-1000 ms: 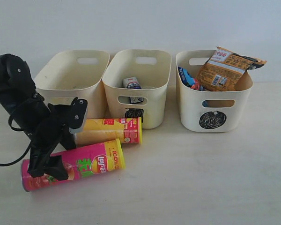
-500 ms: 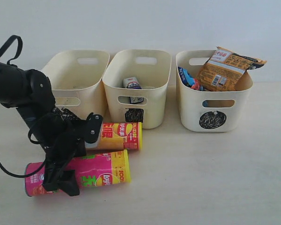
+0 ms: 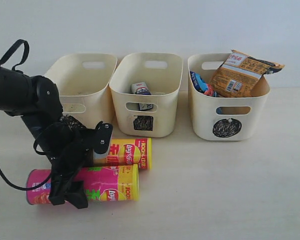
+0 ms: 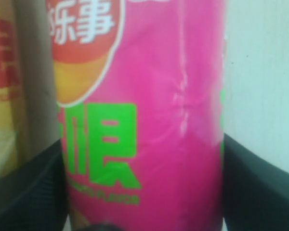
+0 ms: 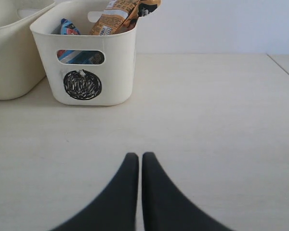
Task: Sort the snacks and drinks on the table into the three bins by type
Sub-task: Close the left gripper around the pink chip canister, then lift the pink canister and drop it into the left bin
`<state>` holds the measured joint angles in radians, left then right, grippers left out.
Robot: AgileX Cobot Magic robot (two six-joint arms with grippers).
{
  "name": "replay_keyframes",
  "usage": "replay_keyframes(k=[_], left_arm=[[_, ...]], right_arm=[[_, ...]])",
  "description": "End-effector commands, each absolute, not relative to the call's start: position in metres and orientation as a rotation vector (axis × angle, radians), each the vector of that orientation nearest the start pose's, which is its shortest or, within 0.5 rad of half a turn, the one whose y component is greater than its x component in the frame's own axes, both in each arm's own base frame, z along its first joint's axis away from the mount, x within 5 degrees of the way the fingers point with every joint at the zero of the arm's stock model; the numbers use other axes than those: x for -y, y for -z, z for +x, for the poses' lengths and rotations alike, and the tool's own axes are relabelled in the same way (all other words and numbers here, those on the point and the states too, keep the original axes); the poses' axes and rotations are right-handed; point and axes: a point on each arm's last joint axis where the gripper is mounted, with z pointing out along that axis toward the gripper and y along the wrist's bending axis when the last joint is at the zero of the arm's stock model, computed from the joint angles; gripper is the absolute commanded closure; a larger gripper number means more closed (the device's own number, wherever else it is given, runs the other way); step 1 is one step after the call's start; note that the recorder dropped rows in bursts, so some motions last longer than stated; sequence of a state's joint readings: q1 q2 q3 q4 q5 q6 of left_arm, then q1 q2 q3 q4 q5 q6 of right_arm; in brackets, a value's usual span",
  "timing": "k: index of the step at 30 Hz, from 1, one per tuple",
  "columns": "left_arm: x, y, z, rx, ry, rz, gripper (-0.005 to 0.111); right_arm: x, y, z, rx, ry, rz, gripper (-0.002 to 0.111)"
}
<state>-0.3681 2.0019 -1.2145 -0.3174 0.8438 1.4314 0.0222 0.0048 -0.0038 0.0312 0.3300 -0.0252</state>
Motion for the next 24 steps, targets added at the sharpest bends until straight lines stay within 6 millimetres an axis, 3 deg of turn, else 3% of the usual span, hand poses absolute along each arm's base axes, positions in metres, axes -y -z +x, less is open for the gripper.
replay_keyframes(k=[1,17,21,24], left_arm=[[0.152,-0.149,0.329,2.367,-0.306,-2.320,0.103],[0.150,-0.175,0.316,2.401,-0.370,-2.225,0.103],[0.147,-0.196,0.307,2.391,-0.389,-2.235,0.103],[0.147,-0.219,0.302,2.486,-0.393,-2.235,0.103]], right_arm=[[-0.002,-0.184,0.054,-1.806,-0.023,-0.024,0.108],[-0.002,-0.184,0.054,-1.808,-0.023,-0.024,0.108],[-0.002,-0.184,0.054,-1.808,-0.023,-0.024,0.108],[-0.002,-0.184,0.054,-1.808,-0.023,-0.024,0.108]])
